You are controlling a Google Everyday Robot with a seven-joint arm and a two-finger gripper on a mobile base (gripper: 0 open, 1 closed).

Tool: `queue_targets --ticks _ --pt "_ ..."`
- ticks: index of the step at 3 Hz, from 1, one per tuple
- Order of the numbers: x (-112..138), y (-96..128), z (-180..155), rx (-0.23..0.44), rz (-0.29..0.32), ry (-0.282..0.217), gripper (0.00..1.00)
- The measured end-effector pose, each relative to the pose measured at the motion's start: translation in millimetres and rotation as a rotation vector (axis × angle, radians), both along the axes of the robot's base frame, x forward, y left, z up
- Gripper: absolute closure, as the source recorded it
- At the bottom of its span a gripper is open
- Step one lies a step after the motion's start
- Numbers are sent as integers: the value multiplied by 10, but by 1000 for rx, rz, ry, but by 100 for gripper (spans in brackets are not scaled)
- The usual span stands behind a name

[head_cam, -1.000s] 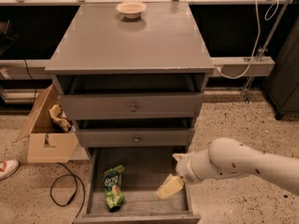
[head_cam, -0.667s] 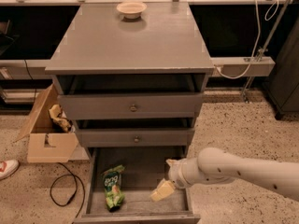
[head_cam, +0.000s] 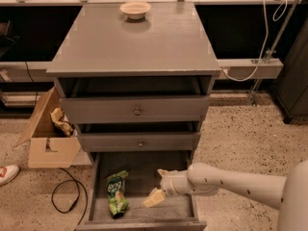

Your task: Pick green rice chip bag from bottom drawer and place on counter

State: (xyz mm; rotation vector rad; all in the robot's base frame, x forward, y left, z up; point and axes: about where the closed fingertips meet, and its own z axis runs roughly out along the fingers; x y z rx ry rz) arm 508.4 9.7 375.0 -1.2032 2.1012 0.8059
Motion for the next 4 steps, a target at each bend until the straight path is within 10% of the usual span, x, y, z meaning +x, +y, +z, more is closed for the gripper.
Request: queue_targets --ticks 1,4 --pt "185 444 -621 121 -2 3 0" --pt "286 895 -1285 132 -37 -8 0"
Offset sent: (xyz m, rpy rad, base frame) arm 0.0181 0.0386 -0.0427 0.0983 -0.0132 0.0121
